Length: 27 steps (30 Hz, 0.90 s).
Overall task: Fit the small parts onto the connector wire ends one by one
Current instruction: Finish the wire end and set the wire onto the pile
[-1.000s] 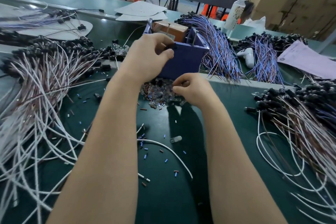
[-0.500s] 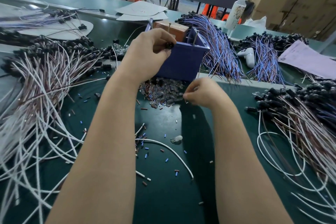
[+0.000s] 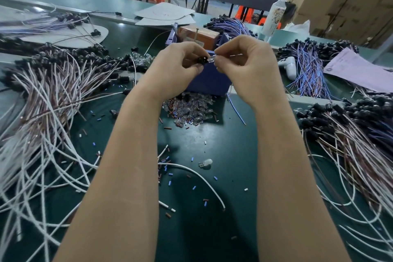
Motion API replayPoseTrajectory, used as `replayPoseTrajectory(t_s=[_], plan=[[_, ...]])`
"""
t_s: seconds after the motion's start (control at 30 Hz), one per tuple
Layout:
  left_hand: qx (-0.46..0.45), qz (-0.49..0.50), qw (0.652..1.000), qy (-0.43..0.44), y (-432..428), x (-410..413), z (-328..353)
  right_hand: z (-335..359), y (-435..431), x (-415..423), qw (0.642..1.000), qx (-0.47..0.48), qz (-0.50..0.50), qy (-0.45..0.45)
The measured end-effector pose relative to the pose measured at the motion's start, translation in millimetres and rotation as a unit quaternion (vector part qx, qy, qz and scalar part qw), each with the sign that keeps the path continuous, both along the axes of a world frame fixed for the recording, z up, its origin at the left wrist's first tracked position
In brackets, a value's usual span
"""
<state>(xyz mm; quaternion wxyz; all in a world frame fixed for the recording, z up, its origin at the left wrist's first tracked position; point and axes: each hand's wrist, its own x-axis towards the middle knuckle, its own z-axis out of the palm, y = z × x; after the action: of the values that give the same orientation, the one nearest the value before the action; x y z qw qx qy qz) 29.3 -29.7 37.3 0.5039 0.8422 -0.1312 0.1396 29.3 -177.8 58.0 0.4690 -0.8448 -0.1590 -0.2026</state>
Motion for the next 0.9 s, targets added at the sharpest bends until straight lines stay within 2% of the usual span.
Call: replayPoseTrajectory(t_s=[0.47,0.6,0.67,0.73,0.8,0.9], plan=[[0.041,-0.004,0.999,0.003,-2,-1,-1,-3,1,0,0.996,-0.071,-0.032,-0.05],[0.025,0.015,0.999,-0.013,-4,1,-3,-4,-4,3,0.997,-0.018,-0.07,-0.035],[-0.012,0.04,0.999,-0.035,-6,2,-4,-7,-4,5,0.997,-0.004,-0.081,0.009],[-0.039,0.061,0.996,-0.055,-8,2,-4,-9,1,2,0.993,0.072,-0.052,0.083],[-0.049,0.058,0.995,-0.065,-10,2,-5,-10,4,1,0.984,0.136,-0.024,0.112],[-0.044,0.038,0.996,-0.07,-12,2,-6,-13,6,2,0.989,0.118,-0.004,0.091]])
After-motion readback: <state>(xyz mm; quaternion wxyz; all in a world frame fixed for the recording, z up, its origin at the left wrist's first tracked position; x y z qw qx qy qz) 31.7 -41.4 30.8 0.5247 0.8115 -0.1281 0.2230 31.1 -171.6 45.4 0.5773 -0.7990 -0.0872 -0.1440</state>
